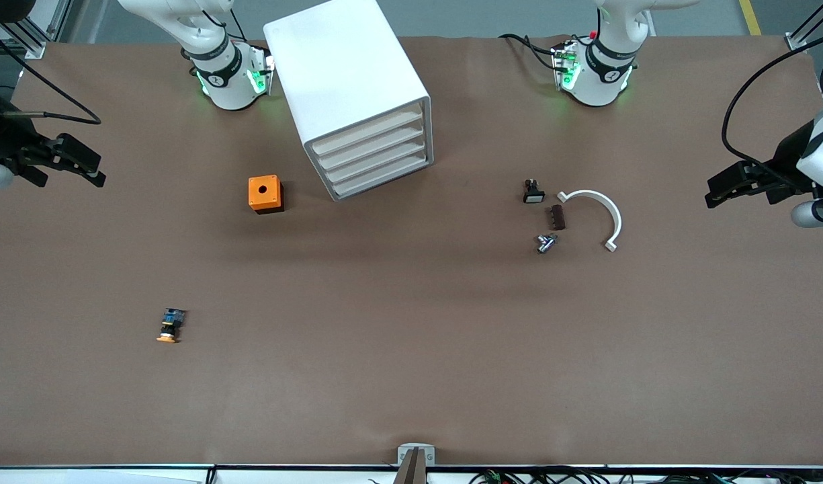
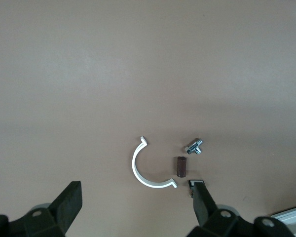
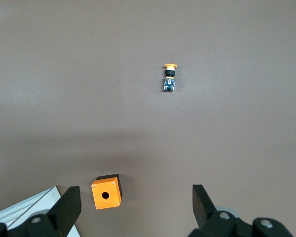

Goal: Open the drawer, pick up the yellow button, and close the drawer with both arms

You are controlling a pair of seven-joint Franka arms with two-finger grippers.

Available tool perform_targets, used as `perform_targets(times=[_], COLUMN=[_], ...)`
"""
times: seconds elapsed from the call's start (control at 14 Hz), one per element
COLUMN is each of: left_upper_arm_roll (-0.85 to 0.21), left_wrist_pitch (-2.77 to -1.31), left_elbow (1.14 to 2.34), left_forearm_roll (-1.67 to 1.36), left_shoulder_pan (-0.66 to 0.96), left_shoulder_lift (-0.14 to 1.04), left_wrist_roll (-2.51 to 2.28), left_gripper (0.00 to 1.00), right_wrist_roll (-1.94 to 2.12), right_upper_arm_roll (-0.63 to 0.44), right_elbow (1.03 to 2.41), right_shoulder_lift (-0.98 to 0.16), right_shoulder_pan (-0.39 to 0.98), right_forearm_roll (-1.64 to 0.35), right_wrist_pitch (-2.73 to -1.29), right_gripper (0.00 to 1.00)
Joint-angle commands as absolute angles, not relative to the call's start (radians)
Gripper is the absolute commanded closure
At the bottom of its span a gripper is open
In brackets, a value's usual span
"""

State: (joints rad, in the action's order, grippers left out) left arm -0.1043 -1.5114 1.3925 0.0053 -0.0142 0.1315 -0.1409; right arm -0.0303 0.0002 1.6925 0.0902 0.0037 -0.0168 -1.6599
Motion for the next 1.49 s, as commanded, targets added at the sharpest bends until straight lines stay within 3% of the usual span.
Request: perform_targets(times=[0.0,1.42], left_upper_arm_roll=[-0.078,-0.078], left_wrist_pitch=[-1.506,-1.534], left_elbow=[1.416,1.407], left_forearm_roll=[-0.011,-0.011], left_shoulder_pan=[0.011,-0.015], left_shoulder_lift=[0.104,0.118], left_wrist_roll=[-0.132,-0.132], left_gripper=[0.01,0.01], right_wrist_roll=[-0.032,-0.04], right_upper_arm_roll=[-0.002,-0.003], right_elbow=[1.7,1.698], right_shoulder_lift=[0.114,0.112], right_shoulder_pan=[0.009,0.009], right_forearm_roll=[-0.026,-0.026], right_wrist_pitch=[-1.651,-1.628], right_gripper=[0.0,0.0])
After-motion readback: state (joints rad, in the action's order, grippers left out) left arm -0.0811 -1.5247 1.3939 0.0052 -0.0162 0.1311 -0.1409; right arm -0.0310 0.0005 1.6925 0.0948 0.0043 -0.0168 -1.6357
